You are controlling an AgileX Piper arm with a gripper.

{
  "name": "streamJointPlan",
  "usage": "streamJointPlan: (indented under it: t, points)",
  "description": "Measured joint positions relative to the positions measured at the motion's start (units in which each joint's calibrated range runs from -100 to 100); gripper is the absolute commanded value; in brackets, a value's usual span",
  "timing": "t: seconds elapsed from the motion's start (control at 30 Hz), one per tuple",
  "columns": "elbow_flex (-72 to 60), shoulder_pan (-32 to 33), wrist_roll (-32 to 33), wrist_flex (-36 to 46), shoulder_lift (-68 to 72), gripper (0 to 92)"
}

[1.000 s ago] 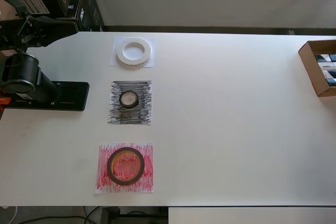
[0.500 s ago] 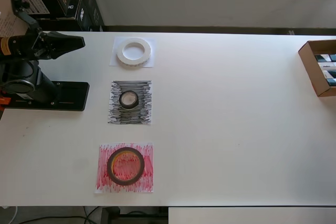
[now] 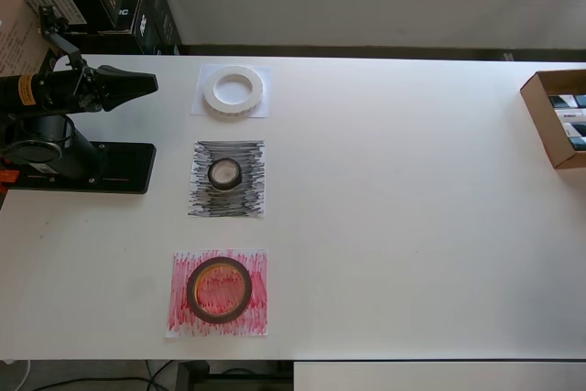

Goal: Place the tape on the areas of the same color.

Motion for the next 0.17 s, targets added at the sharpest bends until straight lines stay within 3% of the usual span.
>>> streamJointPlan:
  t: [0.17]
  points:
    - [0.0, 0.0, -0.36, 2.87, 0.0, 0.2]
